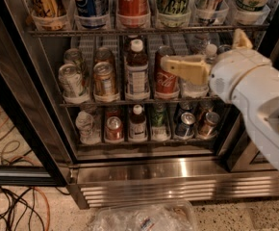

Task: Pick orange can from top shelf of fridge

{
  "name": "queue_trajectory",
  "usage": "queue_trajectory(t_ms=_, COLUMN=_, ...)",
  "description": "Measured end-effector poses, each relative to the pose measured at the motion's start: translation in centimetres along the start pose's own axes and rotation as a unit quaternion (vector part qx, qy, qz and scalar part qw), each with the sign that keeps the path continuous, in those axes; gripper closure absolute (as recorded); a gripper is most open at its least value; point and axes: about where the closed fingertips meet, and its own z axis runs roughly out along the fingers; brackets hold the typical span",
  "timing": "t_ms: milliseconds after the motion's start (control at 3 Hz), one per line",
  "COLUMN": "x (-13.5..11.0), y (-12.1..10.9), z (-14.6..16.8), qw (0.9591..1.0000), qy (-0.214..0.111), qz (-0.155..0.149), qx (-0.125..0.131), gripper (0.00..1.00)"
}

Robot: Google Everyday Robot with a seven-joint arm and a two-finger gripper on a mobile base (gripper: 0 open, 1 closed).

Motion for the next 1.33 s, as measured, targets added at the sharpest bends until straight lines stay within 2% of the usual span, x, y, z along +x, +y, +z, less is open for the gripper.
queue_trajectory(t_ms=333, x=-1.2, y=2.7, z=1.1, qw=0.9989, qy=-0.020, qz=-0.036, qx=-0.021, gripper=0.00)
queue_trajectory(t_ms=667, x=-1.2, y=2.7, z=1.1, qw=0.9990, qy=-0.020, qz=-0.035, qx=-0.021, gripper=0.00)
queue_trajectory(t_ms=1000, x=-1.5, y=4.4, z=1.4, qw=0.9987, qy=-0.027, qz=-0.010, qx=-0.043, gripper=0.00)
queue_trajectory(t_ms=1333, x=-1.4, y=5.6, z=1.6, qw=0.9983, qy=-0.036, qz=0.022, qx=-0.041, gripper=0.00)
